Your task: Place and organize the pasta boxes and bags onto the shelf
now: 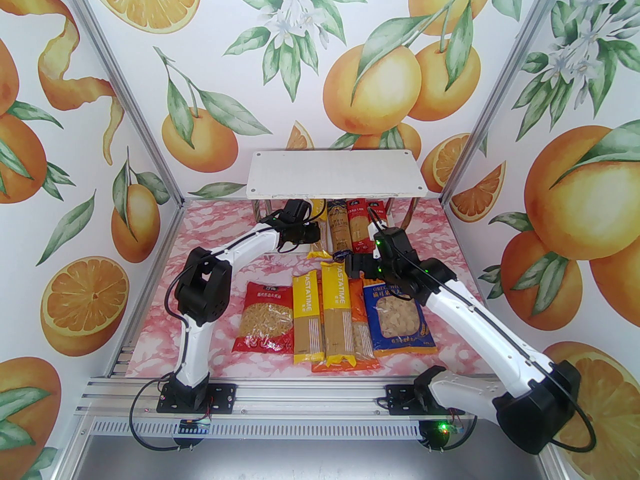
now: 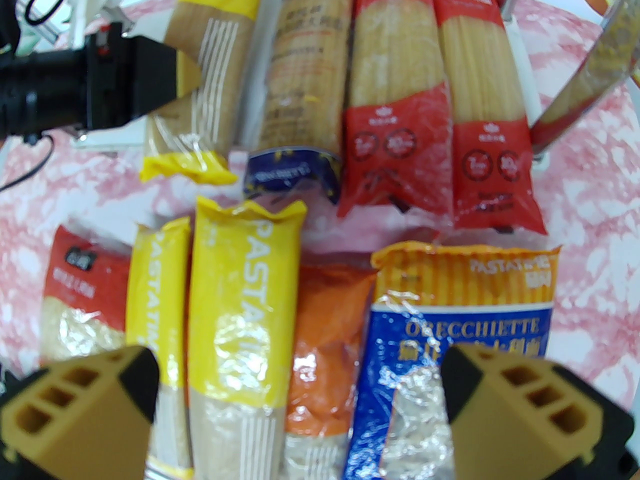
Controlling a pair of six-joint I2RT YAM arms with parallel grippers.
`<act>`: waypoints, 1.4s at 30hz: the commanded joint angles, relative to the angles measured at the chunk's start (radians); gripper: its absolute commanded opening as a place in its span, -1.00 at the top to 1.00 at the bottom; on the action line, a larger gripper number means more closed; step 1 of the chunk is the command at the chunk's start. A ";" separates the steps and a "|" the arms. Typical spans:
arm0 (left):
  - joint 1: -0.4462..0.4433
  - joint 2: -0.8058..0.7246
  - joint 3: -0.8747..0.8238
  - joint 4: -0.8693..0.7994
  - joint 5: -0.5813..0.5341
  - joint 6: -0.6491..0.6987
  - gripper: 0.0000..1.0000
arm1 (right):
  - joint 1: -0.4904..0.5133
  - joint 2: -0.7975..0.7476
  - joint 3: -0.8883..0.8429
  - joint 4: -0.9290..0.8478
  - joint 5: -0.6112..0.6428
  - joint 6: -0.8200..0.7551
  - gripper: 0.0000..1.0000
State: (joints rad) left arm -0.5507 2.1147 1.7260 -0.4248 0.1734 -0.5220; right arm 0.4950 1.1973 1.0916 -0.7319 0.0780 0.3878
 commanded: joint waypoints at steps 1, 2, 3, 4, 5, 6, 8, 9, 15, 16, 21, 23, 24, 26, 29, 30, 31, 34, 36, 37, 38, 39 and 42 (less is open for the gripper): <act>0.005 0.000 0.069 0.073 0.020 0.005 1.00 | -0.008 -0.021 -0.013 -0.012 0.004 -0.014 -0.97; 0.004 0.003 0.068 0.068 0.024 0.002 1.00 | -0.007 -0.023 -0.013 -0.012 0.004 -0.013 -0.97; 0.003 0.005 0.068 0.061 0.026 0.001 1.00 | -0.008 -0.023 -0.015 -0.011 0.003 -0.013 -0.98; 0.003 0.007 0.068 0.053 0.028 0.001 1.00 | -0.009 -0.025 -0.015 -0.012 0.001 -0.012 -0.98; 0.003 0.009 0.068 0.045 0.031 -0.001 1.00 | -0.009 -0.024 -0.014 -0.011 0.001 -0.012 -0.98; 0.001 0.011 0.067 0.037 0.035 -0.002 1.00 | -0.009 -0.025 -0.016 -0.011 0.002 -0.011 -0.98; -0.002 0.013 0.065 0.024 0.036 0.000 1.00 | -0.009 -0.027 -0.017 -0.009 0.002 -0.009 -0.98; -0.004 0.013 0.062 0.020 0.037 -0.001 1.00 | -0.009 -0.027 -0.018 -0.008 0.002 -0.009 -0.97; -0.012 0.009 0.043 0.009 0.032 -0.004 0.74 | -0.010 -0.034 -0.026 -0.004 0.001 -0.003 -0.98; -0.012 0.010 0.041 0.008 0.030 -0.003 0.68 | -0.010 -0.036 -0.028 -0.003 0.003 -0.003 -0.97; -0.014 0.020 0.039 0.001 0.034 -0.002 0.38 | -0.011 -0.041 -0.034 -0.003 0.007 -0.003 -0.98; -0.015 0.023 0.040 -0.001 0.034 -0.002 0.34 | -0.011 -0.043 -0.035 -0.002 0.008 -0.003 -0.98; -0.015 0.023 0.038 -0.002 0.034 -0.003 0.33 | -0.012 -0.042 -0.035 -0.001 0.008 -0.003 -0.97; -0.017 0.024 0.038 -0.002 0.036 -0.005 0.28 | -0.011 -0.042 -0.035 0.000 0.006 -0.003 -0.98; -0.022 0.018 0.037 -0.003 0.035 -0.002 0.12 | -0.013 -0.039 -0.035 0.001 0.003 -0.003 -0.97; -0.023 0.014 0.035 -0.006 0.030 0.000 0.07 | -0.013 -0.039 -0.033 0.002 0.001 -0.003 -0.98; -0.023 0.009 0.035 -0.011 0.019 0.007 0.04 | -0.013 -0.037 -0.032 0.002 -0.001 -0.003 -0.98; -0.023 -0.013 0.032 -0.030 -0.033 0.037 -0.10 | -0.013 -0.037 -0.032 0.001 -0.003 -0.003 -0.98; -0.023 -0.032 0.026 -0.035 -0.070 0.059 -0.13 | -0.013 -0.036 -0.032 0.001 -0.002 -0.004 -0.97; -0.024 -0.043 0.021 -0.035 -0.089 0.072 -0.14 | -0.012 -0.038 -0.033 0.001 -0.001 -0.004 -0.98; -0.023 -0.053 0.015 -0.033 -0.105 0.079 -0.15 | -0.013 -0.037 -0.033 0.002 -0.001 -0.004 -0.98; -0.025 -0.065 0.006 -0.026 -0.122 0.090 -0.17 | -0.013 -0.036 -0.035 0.002 -0.002 -0.004 -0.98; -0.027 -0.099 -0.028 0.007 -0.154 0.113 -0.25 | -0.013 -0.033 -0.033 0.003 -0.004 -0.004 -0.98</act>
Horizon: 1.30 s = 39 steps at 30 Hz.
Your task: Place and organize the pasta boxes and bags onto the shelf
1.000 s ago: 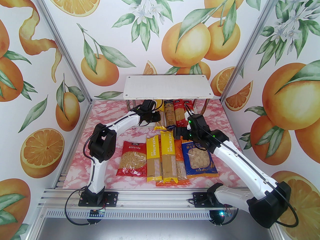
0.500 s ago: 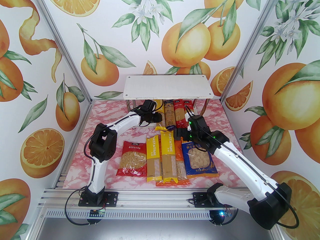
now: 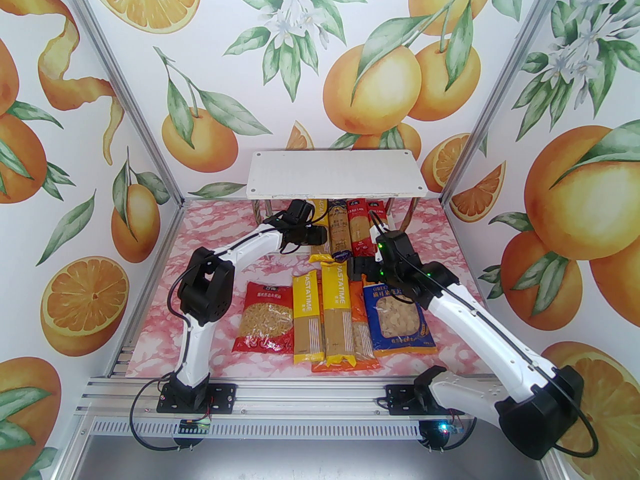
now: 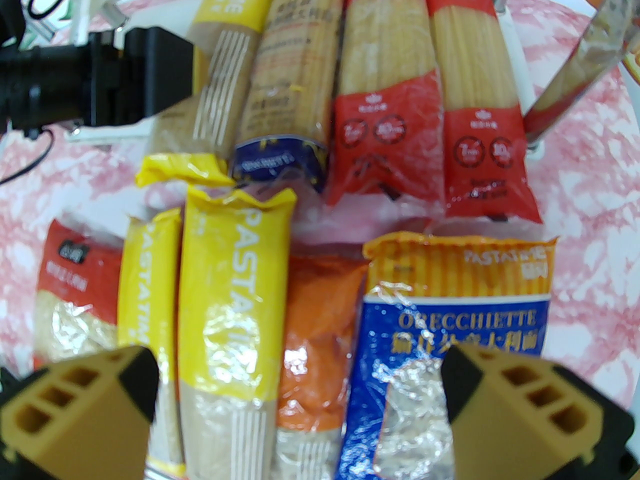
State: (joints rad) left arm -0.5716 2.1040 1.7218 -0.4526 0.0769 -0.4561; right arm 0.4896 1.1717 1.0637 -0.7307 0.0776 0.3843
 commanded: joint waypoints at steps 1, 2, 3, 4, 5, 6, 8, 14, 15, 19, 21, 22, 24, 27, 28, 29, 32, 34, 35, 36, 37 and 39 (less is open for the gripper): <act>-0.008 -0.099 -0.034 0.045 -0.066 0.053 -0.26 | -0.007 -0.005 -0.005 0.004 -0.005 0.001 -0.98; -0.010 -0.107 -0.044 0.055 -0.071 0.057 -0.27 | -0.008 -0.004 -0.005 0.005 -0.007 0.001 -0.98; -0.010 -0.116 -0.057 0.065 -0.076 0.059 -0.28 | -0.008 -0.004 -0.005 0.005 -0.008 0.001 -0.98; -0.011 -0.126 -0.067 0.072 -0.077 0.061 -0.28 | -0.007 -0.003 -0.004 0.006 -0.007 0.001 -0.98; -0.014 -0.133 -0.075 0.074 -0.078 0.063 -0.29 | -0.006 -0.003 -0.004 0.005 -0.006 0.001 -0.98; -0.019 -0.145 -0.087 0.075 -0.083 0.065 -0.29 | -0.007 -0.003 -0.004 0.005 -0.004 0.001 -0.97; -0.034 -0.175 -0.123 0.079 -0.100 0.072 -0.29 | -0.007 -0.003 -0.004 -0.001 0.000 -0.003 -0.98; -0.113 -0.335 -0.310 0.081 -0.154 0.059 -0.28 | -0.010 -0.005 -0.016 0.000 0.002 -0.002 -0.98; -0.135 -0.369 -0.344 0.065 -0.195 0.052 -0.28 | -0.010 -0.003 -0.017 0.000 -0.001 -0.001 -0.98; -0.234 -0.508 -0.461 -0.019 -0.289 0.012 -0.29 | -0.010 -0.004 -0.026 -0.001 -0.006 -0.004 -0.98; -0.262 -0.550 -0.497 -0.047 -0.303 -0.021 -0.31 | -0.009 -0.004 -0.028 -0.002 -0.007 -0.004 -0.98; -0.276 -0.571 -0.519 -0.061 -0.302 -0.045 -0.32 | -0.010 -0.003 -0.030 -0.002 -0.010 -0.005 -0.97; -0.314 -0.634 -0.584 -0.093 -0.289 -0.122 -0.38 | -0.010 -0.002 -0.031 0.001 -0.021 -0.003 -0.97; -0.394 -0.726 -0.700 -0.104 -0.278 -0.257 -0.51 | -0.011 -0.015 -0.037 0.011 -0.042 0.008 -0.98; -0.409 -0.740 -0.721 -0.102 -0.274 -0.286 -0.52 | -0.010 -0.020 -0.040 0.012 -0.044 0.009 -0.97; -0.431 -0.753 -0.747 -0.099 -0.272 -0.320 -0.53 | -0.011 -0.026 -0.042 0.013 -0.047 0.010 -0.98; -0.487 -0.779 -0.798 -0.100 -0.274 -0.396 -0.57 | -0.010 -0.040 -0.049 0.009 -0.049 0.010 -0.98; -0.521 -0.790 -0.817 -0.101 -0.287 -0.432 -0.63 | -0.011 -0.050 -0.054 0.008 -0.052 0.010 -0.98; -0.539 -0.792 -0.825 -0.101 -0.292 -0.451 -0.66 | -0.010 -0.054 -0.056 0.006 -0.055 0.010 -0.98; -0.552 -0.792 -0.835 -0.100 -0.293 -0.468 -0.67 | -0.010 -0.060 -0.060 0.007 -0.059 0.011 -0.97; -0.562 -0.792 -0.844 -0.094 -0.294 -0.482 -0.67 | -0.010 -0.065 -0.064 0.007 -0.059 0.011 -0.98; -0.578 -0.794 -0.872 -0.067 -0.288 -0.514 -0.72 | -0.010 -0.080 -0.075 0.007 -0.059 0.015 -0.98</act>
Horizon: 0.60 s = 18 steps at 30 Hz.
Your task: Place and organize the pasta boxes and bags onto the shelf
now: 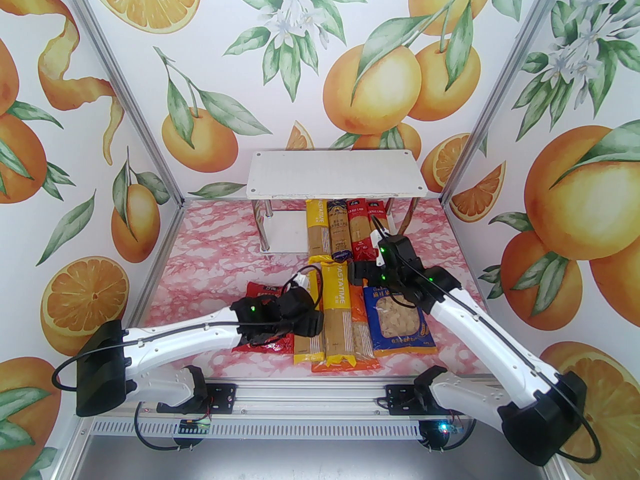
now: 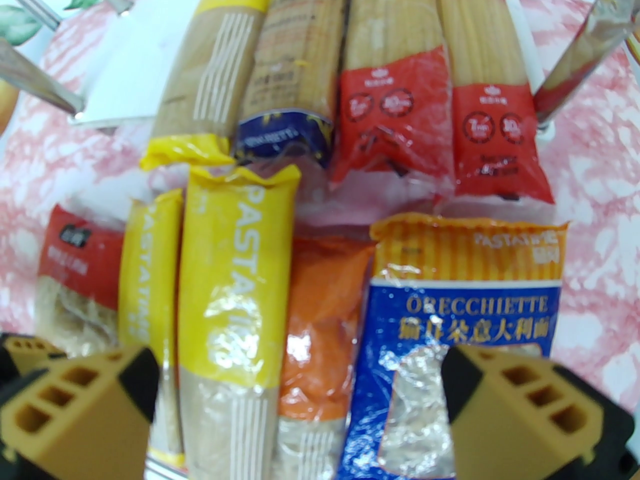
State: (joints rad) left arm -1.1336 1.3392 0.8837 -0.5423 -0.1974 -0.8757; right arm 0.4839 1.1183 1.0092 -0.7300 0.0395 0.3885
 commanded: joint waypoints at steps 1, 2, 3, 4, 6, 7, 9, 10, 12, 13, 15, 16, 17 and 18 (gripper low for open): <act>-0.019 -0.030 -0.047 0.040 -0.008 -0.106 -0.72 | -0.005 -0.030 -0.024 0.009 -0.023 0.012 -0.98; -0.022 -0.028 -0.058 0.054 -0.002 -0.118 -0.73 | -0.005 -0.037 -0.026 0.007 -0.024 0.012 -0.98; -0.024 -0.026 -0.065 0.063 0.002 -0.128 -0.74 | -0.005 -0.043 -0.030 0.007 -0.024 0.013 -0.98; -0.026 -0.023 -0.069 0.062 0.004 -0.135 -0.74 | -0.004 -0.047 -0.032 0.005 -0.024 0.013 -0.98; -0.027 -0.021 -0.077 0.061 0.008 -0.148 -0.79 | -0.005 -0.054 -0.035 0.004 -0.021 0.012 -0.98; -0.026 -0.019 -0.081 0.065 0.010 -0.155 -0.82 | -0.005 -0.057 -0.037 0.003 -0.021 0.012 -0.98; -0.027 -0.013 -0.098 0.093 0.022 -0.162 -0.89 | -0.005 -0.062 -0.041 0.006 -0.021 0.011 -0.98; -0.026 -0.010 -0.100 0.098 0.024 -0.167 -0.91 | -0.004 -0.063 -0.042 0.006 -0.021 0.012 -0.98; -0.027 0.001 -0.103 0.118 0.031 -0.165 -0.94 | -0.004 -0.066 -0.041 0.006 -0.026 0.013 -0.98; -0.026 0.005 -0.104 0.129 0.037 -0.164 -0.96 | -0.005 -0.067 -0.041 0.004 -0.026 0.013 -0.98; -0.024 0.023 -0.107 0.149 0.053 -0.164 -1.00 | -0.004 -0.072 -0.043 0.006 -0.024 0.013 -0.98; -0.019 0.032 -0.107 0.154 0.062 -0.164 -1.00 | -0.005 -0.074 -0.041 0.003 -0.023 0.013 -0.98; -0.017 0.043 -0.107 0.158 0.069 -0.164 -1.00 | -0.004 -0.075 -0.041 0.003 -0.023 0.012 -0.98; -0.015 0.052 -0.106 0.163 0.075 -0.164 -1.00 | -0.004 -0.077 -0.041 0.001 -0.021 0.011 -0.98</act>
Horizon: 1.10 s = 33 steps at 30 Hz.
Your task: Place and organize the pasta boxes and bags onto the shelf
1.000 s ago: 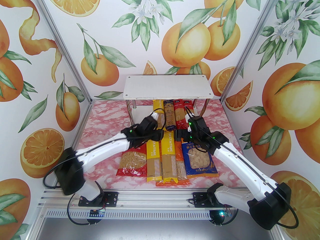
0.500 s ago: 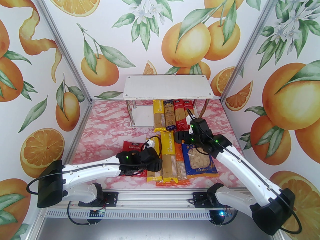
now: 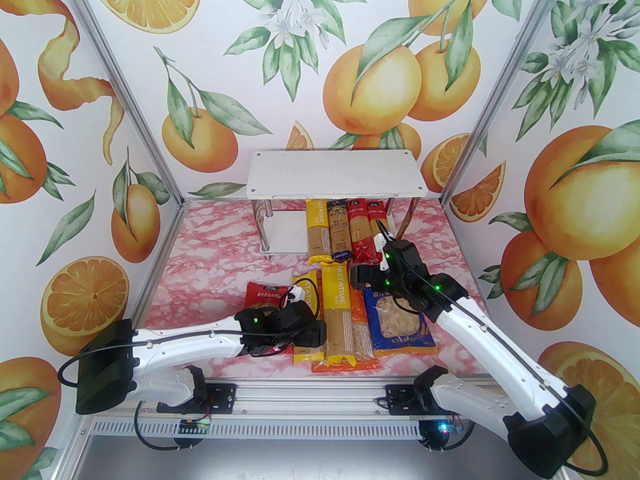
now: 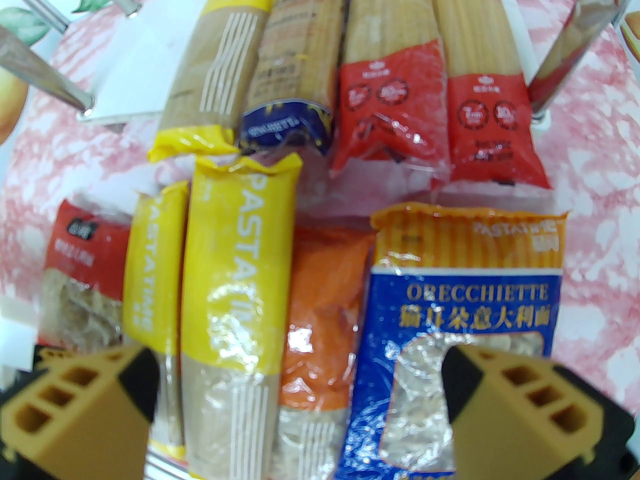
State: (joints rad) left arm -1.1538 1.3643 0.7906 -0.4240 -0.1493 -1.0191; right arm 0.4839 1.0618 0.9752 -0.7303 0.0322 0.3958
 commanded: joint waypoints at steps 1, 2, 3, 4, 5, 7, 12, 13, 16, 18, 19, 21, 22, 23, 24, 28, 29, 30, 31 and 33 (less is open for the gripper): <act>0.006 0.034 -0.013 0.048 0.032 -0.021 -1.00 | -0.004 -0.023 -0.007 0.000 -0.014 0.003 -0.98; 0.009 0.043 -0.013 0.048 0.036 -0.019 -1.00 | -0.005 -0.026 -0.009 -0.002 -0.013 0.003 -0.98; 0.013 0.049 -0.011 0.048 0.041 -0.018 -1.00 | -0.005 -0.028 -0.009 -0.003 -0.011 0.003 -0.98; 0.016 0.056 -0.010 0.042 0.046 -0.019 -1.00 | -0.004 -0.030 -0.010 -0.005 -0.010 0.002 -0.98; 0.021 0.062 -0.010 0.035 0.051 -0.019 -1.00 | -0.004 -0.033 -0.012 -0.006 -0.010 0.001 -0.98; 0.028 0.069 -0.006 0.012 0.051 -0.017 -1.00 | -0.004 -0.038 -0.013 -0.007 -0.006 0.002 -0.98; 0.036 0.091 0.026 -0.054 0.045 0.011 -1.00 | -0.005 -0.041 -0.017 -0.008 -0.002 0.000 -0.99; 0.037 0.098 0.031 -0.060 0.045 0.018 -1.00 | -0.004 -0.039 -0.017 -0.007 -0.002 0.000 -0.98; 0.047 0.129 0.036 -0.040 0.059 0.033 -1.00 | -0.004 -0.036 -0.017 -0.004 0.000 0.000 -0.99; 0.053 0.153 0.042 -0.029 0.085 0.043 -1.00 | -0.005 -0.036 -0.017 -0.004 0.000 0.000 -0.99; 0.054 0.160 0.045 -0.024 0.092 0.048 -1.00 | -0.005 -0.036 -0.017 -0.004 0.001 0.000 -0.98; 0.057 0.173 0.055 -0.018 0.097 0.061 -1.00 | -0.004 -0.037 -0.019 -0.006 0.005 0.000 -0.98; 0.059 0.177 0.061 -0.018 0.097 0.066 -1.00 | -0.005 -0.038 -0.018 -0.006 0.006 0.000 -0.98; 0.061 0.181 0.064 -0.016 0.098 0.070 -1.00 | -0.004 -0.038 -0.020 -0.006 0.007 0.000 -0.98; 0.061 0.183 0.068 -0.014 0.099 0.073 -1.00 | -0.004 -0.037 -0.021 -0.006 0.009 0.000 -0.99; 0.065 0.201 0.079 -0.009 0.111 0.082 -0.99 | -0.005 -0.032 -0.024 0.000 0.007 0.000 -0.99; 0.065 0.210 0.086 -0.010 0.114 0.087 -0.97 | -0.004 -0.030 -0.024 0.003 0.005 0.000 -0.99; 0.064 0.216 0.093 -0.012 0.118 0.093 -0.97 | -0.005 -0.028 -0.026 0.006 0.005 0.000 -0.99; 0.062 0.225 0.102 -0.017 0.121 0.098 -0.96 | -0.005 -0.027 -0.027 0.006 0.004 0.002 -0.99; 0.064 0.241 0.114 -0.016 0.127 0.107 -0.93 | -0.005 -0.025 -0.028 0.011 0.004 0.002 -0.99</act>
State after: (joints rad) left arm -1.0954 1.5810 0.8612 -0.4526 -0.0433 -0.9428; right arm 0.4839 1.0386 0.9611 -0.7300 0.0334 0.3954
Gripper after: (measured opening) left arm 0.972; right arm 0.994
